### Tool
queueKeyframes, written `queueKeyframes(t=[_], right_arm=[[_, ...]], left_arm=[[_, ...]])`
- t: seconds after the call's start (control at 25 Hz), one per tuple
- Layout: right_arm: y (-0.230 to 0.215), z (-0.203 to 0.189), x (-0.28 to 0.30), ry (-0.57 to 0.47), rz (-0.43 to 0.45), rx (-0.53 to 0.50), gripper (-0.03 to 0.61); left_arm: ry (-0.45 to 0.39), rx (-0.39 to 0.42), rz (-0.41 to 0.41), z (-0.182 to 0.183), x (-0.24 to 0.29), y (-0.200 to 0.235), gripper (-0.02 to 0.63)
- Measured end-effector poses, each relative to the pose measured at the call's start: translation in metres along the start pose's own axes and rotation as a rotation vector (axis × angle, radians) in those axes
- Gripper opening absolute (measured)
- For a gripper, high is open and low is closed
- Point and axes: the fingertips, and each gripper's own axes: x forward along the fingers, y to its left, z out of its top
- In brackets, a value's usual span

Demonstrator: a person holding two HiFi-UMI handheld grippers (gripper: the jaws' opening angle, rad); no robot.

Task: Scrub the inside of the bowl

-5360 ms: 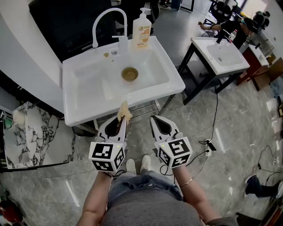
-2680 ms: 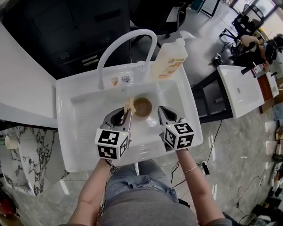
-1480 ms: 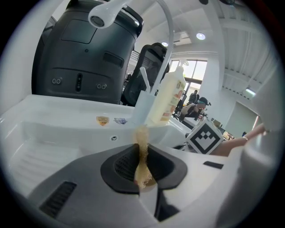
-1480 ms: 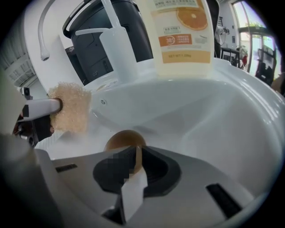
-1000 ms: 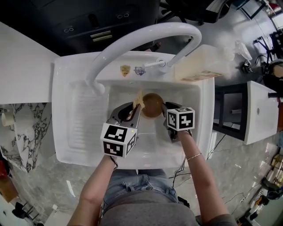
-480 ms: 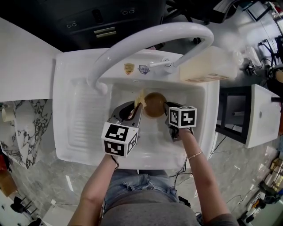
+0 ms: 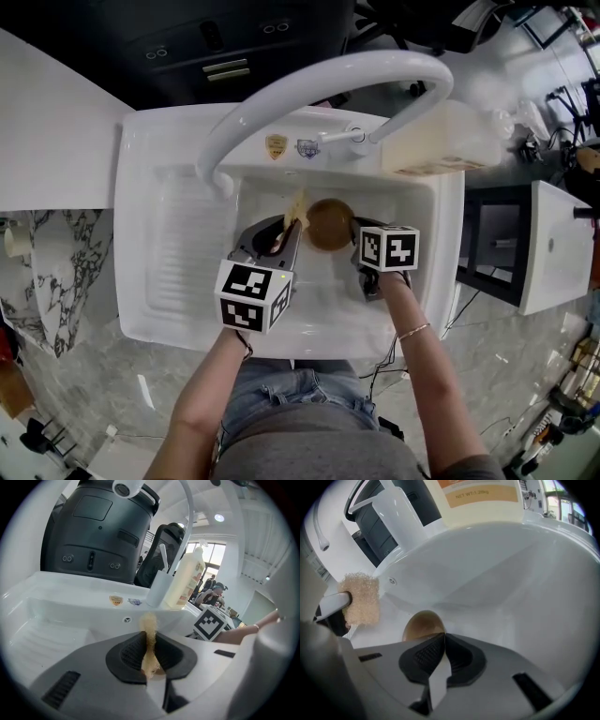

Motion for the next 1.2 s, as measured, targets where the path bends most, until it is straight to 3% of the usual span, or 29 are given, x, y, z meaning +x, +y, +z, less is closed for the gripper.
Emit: queueKeyframes(t=[0.4,0.84,1.2], right_arm=[[0.005,0.002,-0.028,-0.026,-0.009,0.041,0.017],[0.026,0.015,-0.095,-0.170,-0.013,0.086,0.015],[0.039,0.014,-0.137,-0.274,-0.087,0.079,0.015]], left_arm=[[-0.020,0.031,-0.031,0.004,-0.013,-0.009,0.049],[-0.074,0.109,-0.105,0.021,-0.042,-0.038,0.049],[-0.137,0.215,-0.185,0.045,-0.068,-0.069,0.049]])
